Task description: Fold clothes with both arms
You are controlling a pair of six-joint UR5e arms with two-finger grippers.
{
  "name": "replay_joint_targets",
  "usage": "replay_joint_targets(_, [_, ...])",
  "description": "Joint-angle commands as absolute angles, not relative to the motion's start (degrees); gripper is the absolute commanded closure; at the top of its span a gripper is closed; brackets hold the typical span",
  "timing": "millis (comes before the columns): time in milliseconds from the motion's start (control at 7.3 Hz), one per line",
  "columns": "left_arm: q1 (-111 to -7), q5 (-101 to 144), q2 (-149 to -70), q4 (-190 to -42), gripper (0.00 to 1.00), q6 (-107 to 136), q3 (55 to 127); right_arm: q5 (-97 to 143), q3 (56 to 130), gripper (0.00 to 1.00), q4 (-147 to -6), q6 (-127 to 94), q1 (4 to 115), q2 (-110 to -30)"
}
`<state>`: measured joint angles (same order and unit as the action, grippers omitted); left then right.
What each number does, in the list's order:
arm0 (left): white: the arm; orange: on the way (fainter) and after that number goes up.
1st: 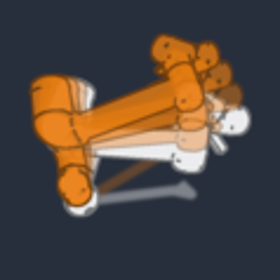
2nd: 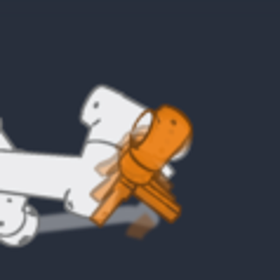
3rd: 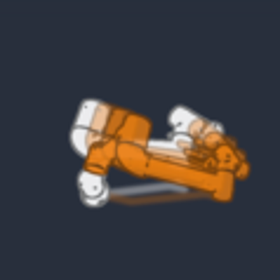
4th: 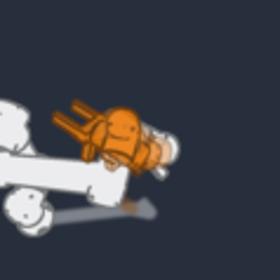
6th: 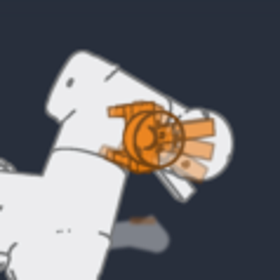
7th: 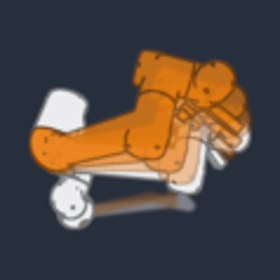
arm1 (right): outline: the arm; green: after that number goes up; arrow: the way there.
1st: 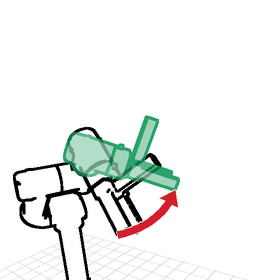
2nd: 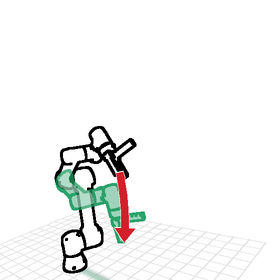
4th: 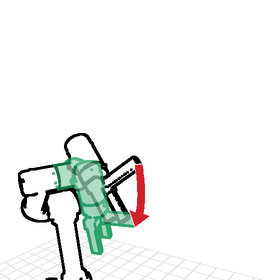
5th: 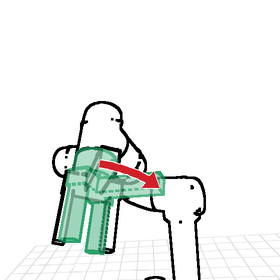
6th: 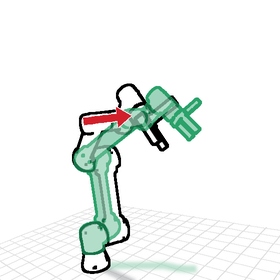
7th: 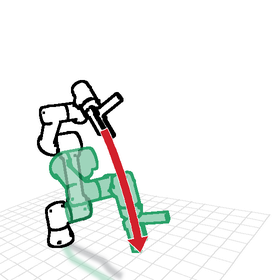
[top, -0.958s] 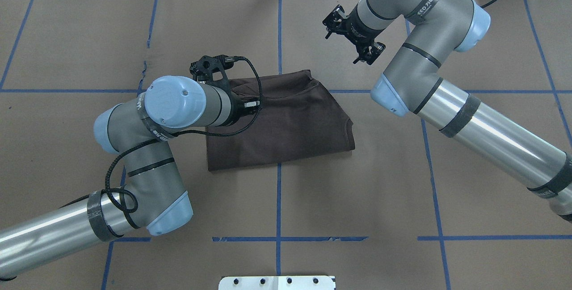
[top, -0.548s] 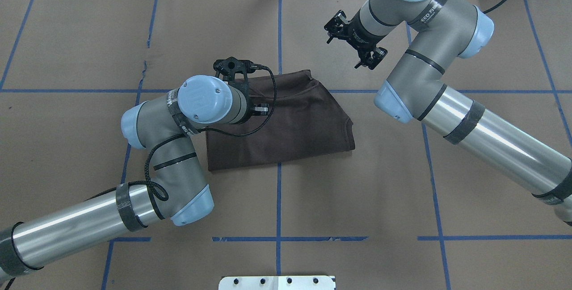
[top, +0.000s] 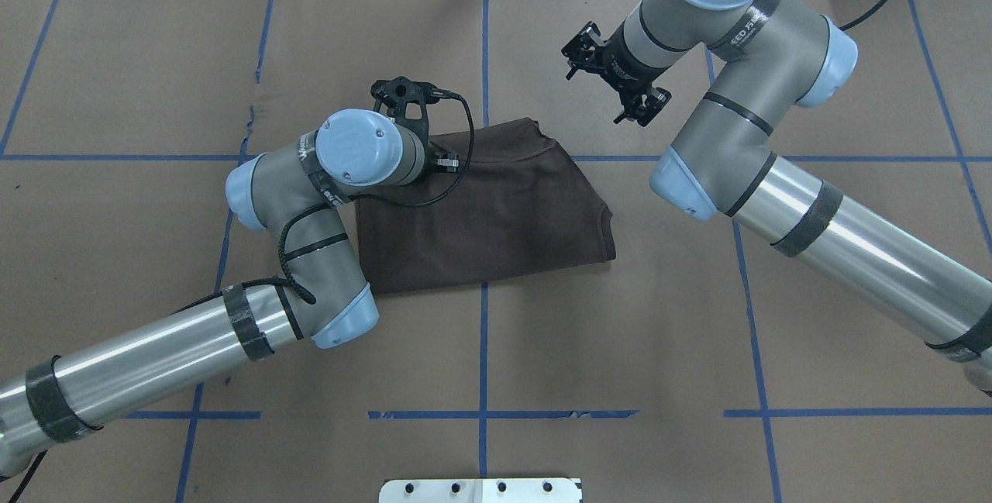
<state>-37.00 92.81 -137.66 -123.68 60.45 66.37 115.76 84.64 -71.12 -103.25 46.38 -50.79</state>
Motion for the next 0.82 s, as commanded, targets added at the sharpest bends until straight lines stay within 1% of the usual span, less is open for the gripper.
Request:
replay_joint_targets(0, [-43.8, 96.6, -140.0, -126.5, 1.00, 54.2, 61.1, 114.8, 85.9, 0.00, -71.2, -105.0, 45.0, -51.1])
replay_joint_targets(274, [-44.4, 100.6, -139.5, -126.6, 1.00, 54.3, 64.1, 114.5, 86.3, 0.00, -71.2, -104.9, 45.5, -51.4])
replay_joint_targets(411, [-45.6, 104.5, -134.5, -126.2, 1.00, 53.9, 69.8, 114.6, 90.3, 0.00, -71.2, -104.2, 45.7, -56.8])
replay_joint_targets(548, [-49.0, 108.5, -126.5, -126.5, 1.00, 52.8, 77.1, 115.0, 95.9, 0.00, -71.2, -100.9, 48.1, -63.4])
replay_joint_targets(685, [-52.3, 111.0, -119.9, -126.5, 1.00, 45.8, 82.5, 115.4, 99.9, 0.00, -71.2, -91.8, 50.5, -70.8])
